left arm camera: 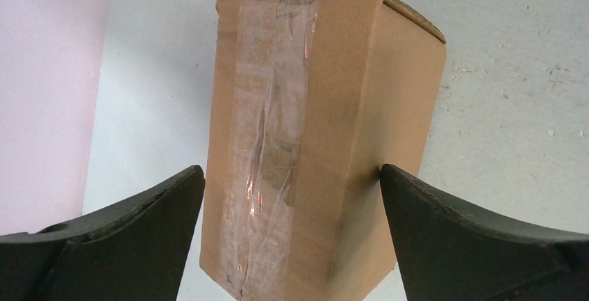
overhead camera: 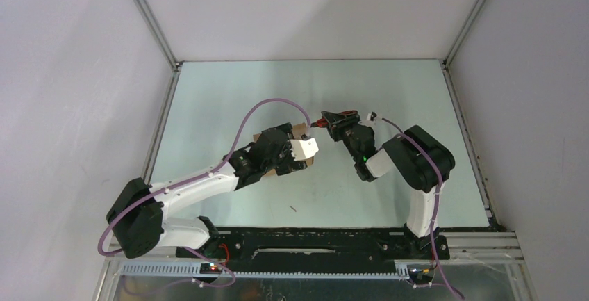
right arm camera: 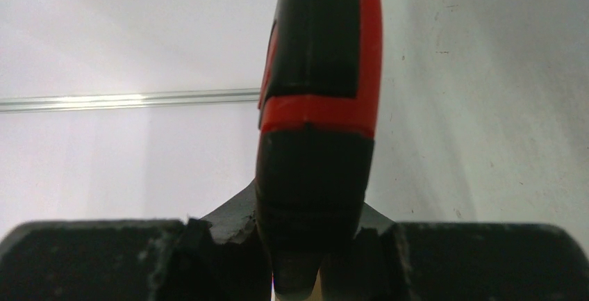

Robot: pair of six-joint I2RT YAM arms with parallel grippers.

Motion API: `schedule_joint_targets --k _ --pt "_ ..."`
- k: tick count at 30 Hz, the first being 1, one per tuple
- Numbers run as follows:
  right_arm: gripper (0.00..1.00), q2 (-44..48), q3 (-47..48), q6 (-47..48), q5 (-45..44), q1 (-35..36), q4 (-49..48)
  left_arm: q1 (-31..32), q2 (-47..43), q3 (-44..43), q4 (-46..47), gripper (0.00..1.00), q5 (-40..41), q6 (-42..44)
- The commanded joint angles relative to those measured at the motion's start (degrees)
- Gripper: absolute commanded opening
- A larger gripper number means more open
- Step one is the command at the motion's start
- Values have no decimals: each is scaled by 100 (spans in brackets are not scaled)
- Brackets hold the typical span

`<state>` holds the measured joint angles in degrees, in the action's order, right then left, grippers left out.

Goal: Unpack the express box
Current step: Cut the express box at the center of the board.

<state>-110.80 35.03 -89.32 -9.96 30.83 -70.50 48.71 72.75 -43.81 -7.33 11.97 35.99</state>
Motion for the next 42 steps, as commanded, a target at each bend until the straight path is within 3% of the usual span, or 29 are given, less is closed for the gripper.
schedule_joint_targets --k 1,13,33,42 --pt "0 235 28 103 -107 -31 -400 38 -112 93 239 100 101 -7" --pt "0 173 97 81 -14 24 -353 45 -62 -218 210 100 333 139" --pt "0 396 -102 117 304 117 -253 88 -133 -306 57 100 40 126" --pt "0 316 -324 379 865 75 -432 82 -27 -307 190 100 247 -86"
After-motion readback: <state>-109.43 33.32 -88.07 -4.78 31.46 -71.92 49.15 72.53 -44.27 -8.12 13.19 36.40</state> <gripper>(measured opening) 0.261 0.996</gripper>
